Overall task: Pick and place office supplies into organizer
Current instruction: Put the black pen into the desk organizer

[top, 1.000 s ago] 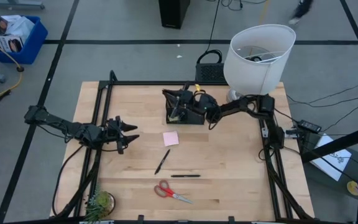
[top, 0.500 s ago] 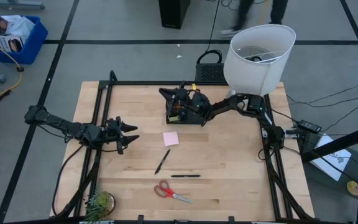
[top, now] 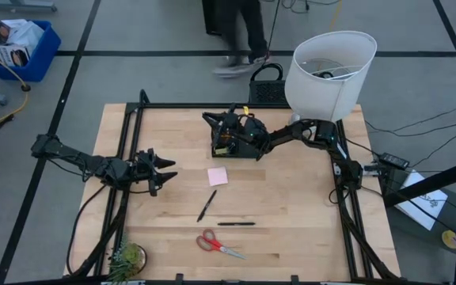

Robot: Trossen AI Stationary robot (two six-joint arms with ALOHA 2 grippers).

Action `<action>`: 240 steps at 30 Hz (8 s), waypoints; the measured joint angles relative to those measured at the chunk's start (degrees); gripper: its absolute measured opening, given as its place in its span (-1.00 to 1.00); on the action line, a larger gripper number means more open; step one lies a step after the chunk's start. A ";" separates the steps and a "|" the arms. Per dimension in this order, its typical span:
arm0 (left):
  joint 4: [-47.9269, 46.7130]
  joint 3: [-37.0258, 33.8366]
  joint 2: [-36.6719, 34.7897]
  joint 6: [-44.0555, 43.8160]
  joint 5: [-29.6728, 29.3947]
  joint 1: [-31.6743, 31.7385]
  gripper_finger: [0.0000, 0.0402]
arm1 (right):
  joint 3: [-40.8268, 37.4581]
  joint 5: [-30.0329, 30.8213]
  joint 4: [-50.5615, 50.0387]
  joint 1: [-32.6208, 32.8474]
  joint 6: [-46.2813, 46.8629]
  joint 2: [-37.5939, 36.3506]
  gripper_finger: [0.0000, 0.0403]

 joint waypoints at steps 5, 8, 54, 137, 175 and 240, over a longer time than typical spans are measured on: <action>0.00 0.00 0.00 0.02 0.00 0.00 0.14 | -0.01 -0.03 -0.38 0.06 0.13 0.00 -0.47; 0.00 0.00 0.00 0.02 0.01 0.00 0.14 | -0.02 -0.02 -0.54 0.27 -0.52 0.00 -0.36; -6.90 -0.02 2.38 -14.85 -1.01 0.00 0.14 | -10.49 17.81 -45.53 43.57 3.69 -10.32 -0.28; -4.29 -0.02 2.38 -14.63 -1.58 -0.04 0.14 | -5.55 13.32 -17.60 18.58 -19.05 -8.48 -0.84; 1.22 -0.04 2.36 -10.08 -6.55 1.55 0.14 | -1.03 -4.74 -0.63 -0.96 -8.83 -1.88 -0.76; -8.65 -0.04 2.38 -10.67 -3.25 1.55 0.14 | 11.22 -18.16 -74.32 28.64 -16.57 -6.08 -0.67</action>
